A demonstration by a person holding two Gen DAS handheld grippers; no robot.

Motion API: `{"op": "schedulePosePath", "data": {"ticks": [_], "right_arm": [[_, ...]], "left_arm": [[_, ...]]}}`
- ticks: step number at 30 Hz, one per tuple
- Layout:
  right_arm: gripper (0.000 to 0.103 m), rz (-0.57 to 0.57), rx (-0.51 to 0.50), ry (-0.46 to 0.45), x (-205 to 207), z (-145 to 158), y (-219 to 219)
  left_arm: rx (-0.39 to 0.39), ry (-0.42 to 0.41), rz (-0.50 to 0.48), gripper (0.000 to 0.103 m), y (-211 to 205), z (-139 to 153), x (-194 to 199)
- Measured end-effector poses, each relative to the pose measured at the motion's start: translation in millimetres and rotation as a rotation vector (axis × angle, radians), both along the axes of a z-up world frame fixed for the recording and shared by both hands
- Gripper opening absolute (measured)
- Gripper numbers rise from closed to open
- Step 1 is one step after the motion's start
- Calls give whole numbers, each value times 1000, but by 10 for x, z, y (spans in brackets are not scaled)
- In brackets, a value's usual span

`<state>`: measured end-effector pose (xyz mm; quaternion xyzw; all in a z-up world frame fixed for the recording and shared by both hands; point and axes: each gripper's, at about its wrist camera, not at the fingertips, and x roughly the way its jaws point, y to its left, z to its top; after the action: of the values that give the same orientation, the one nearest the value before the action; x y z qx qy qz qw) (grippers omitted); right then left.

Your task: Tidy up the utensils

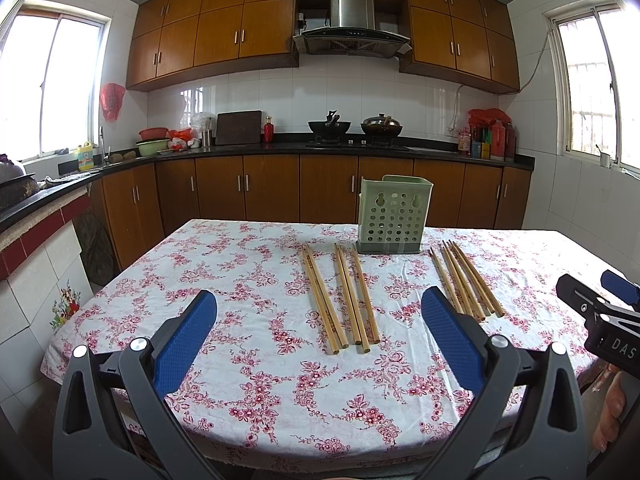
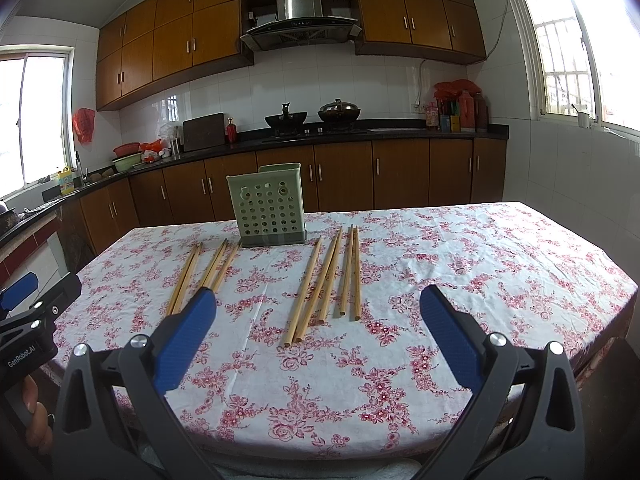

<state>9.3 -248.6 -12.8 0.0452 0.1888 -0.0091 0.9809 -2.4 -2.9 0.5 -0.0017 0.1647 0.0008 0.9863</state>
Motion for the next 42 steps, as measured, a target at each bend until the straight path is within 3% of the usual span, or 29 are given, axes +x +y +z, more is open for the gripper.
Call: {"op": "schedulePosePath", "data": {"ticks": [28,31,36,39,42], "right_arm": [[99,-7,1,25,92,-25,0],[99,-24,17,78,244,-77,-65],[99,-85,75,195,686,-175,-317],[91,-101,86,268,1050,-212,-453],[72,-105,78,331,1385,-273,-511]], "left_arm": [[-4,28,3,101,32,-58,49],[-14,65,19,101,54,-106,142],[-45,203,100,101,244,-194,549],[-76,281,119,101,394,-252,806],[-102,347,112,101,513,-314,1035]]}}
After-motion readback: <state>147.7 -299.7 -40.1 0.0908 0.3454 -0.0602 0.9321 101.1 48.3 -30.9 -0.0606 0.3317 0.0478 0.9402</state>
